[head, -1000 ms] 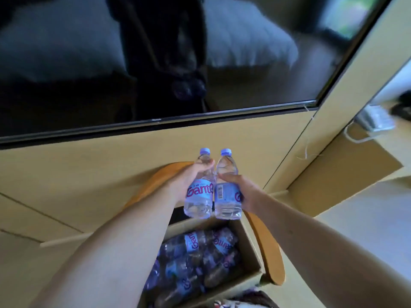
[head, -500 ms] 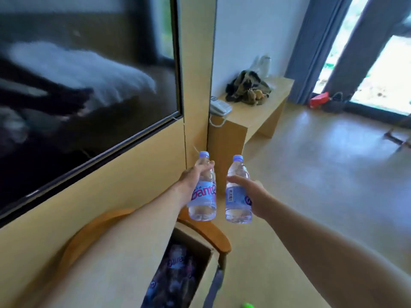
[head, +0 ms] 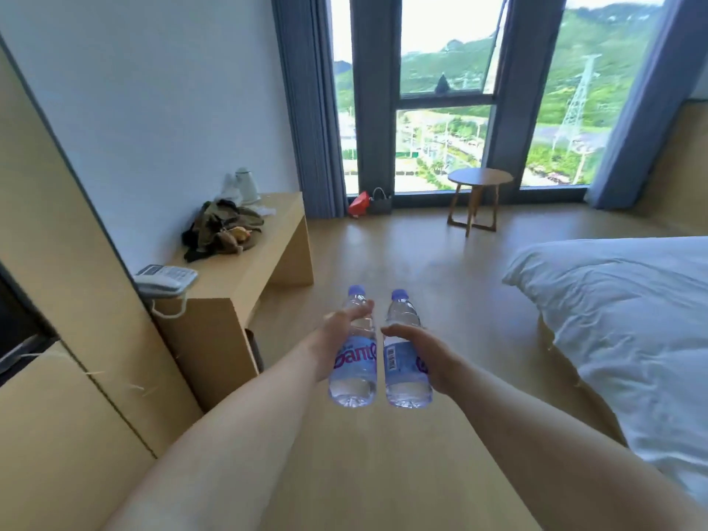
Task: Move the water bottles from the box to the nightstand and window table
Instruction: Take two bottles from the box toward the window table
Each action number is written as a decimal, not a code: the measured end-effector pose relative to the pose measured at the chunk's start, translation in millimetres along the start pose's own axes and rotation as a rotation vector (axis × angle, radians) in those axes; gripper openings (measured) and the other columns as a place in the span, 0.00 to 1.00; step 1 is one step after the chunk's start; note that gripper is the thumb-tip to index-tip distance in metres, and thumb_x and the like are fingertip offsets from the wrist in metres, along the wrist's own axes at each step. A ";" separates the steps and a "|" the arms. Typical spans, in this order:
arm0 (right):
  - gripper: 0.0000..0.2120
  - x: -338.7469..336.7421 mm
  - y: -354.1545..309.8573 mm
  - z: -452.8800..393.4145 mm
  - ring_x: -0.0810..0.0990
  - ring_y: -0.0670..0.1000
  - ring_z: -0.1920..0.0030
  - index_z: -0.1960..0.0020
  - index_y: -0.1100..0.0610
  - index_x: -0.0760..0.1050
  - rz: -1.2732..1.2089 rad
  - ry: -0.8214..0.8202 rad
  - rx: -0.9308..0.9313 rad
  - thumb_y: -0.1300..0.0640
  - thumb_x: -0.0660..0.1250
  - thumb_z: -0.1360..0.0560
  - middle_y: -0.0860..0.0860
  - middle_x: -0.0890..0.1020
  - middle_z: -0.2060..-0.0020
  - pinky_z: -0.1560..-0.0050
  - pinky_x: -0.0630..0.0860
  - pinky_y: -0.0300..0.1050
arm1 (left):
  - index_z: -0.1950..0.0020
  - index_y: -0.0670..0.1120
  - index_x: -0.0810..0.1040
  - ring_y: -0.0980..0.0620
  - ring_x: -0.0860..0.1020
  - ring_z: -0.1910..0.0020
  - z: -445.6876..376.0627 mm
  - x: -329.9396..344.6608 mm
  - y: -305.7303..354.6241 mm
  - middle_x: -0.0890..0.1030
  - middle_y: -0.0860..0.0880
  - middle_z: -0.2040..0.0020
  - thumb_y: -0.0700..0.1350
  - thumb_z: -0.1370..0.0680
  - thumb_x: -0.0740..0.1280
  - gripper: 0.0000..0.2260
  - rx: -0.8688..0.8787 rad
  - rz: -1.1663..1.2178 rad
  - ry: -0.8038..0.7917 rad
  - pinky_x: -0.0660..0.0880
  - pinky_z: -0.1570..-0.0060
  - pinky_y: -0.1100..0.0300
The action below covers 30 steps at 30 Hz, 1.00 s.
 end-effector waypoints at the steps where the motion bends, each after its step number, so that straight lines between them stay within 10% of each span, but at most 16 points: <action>1: 0.14 -20.2 -8.0 -2.7 0.85 0.63 0.59 0.45 0.60 0.78 -0.022 0.014 -0.007 0.56 0.75 0.27 0.64 0.84 0.54 0.54 0.82 0.59 | 0.45 0.42 0.78 0.39 0.83 0.64 -13.2 19.2 2.9 0.84 0.35 0.55 0.55 0.23 0.73 0.17 -0.006 -0.003 -0.021 0.82 0.63 0.51; 7: 0.17 -121.2 -39.3 -24.6 0.85 0.62 0.64 0.46 0.59 0.79 -0.064 0.169 -0.040 0.56 0.79 0.31 0.62 0.84 0.61 0.59 0.83 0.58 | 0.43 0.41 0.79 0.35 0.81 0.55 -84.6 95.2 13.4 0.83 0.32 0.48 0.58 0.25 0.73 0.22 -0.094 -0.067 -0.135 0.78 0.46 0.44; 13: 0.23 -177.8 -47.5 -62.9 0.85 0.63 0.62 0.43 0.61 0.79 -0.124 0.270 -0.007 0.55 0.81 0.35 0.63 0.83 0.59 0.57 0.82 0.62 | 0.47 0.42 0.80 0.39 0.83 0.64 -152.6 130.8 24.6 0.85 0.36 0.54 0.58 0.26 0.75 0.21 -0.146 -0.115 -0.156 0.82 0.60 0.51; 30: 0.24 -257.3 -177.6 -297.7 0.83 0.69 0.51 0.39 0.63 0.78 -0.172 0.494 -0.095 0.56 0.80 0.31 0.66 0.83 0.53 0.42 0.78 0.72 | 0.44 0.42 0.76 0.37 0.80 0.57 -448.8 156.0 151.4 0.82 0.34 0.51 0.55 0.26 0.77 0.21 -0.085 -0.195 -0.309 0.78 0.50 0.45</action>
Point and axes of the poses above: each hand's wrist, its own z-axis away from the middle knuckle, its own x-axis out of the palm, y = z × x, the point moved 2 cm from there along -z, towards the middle knuckle
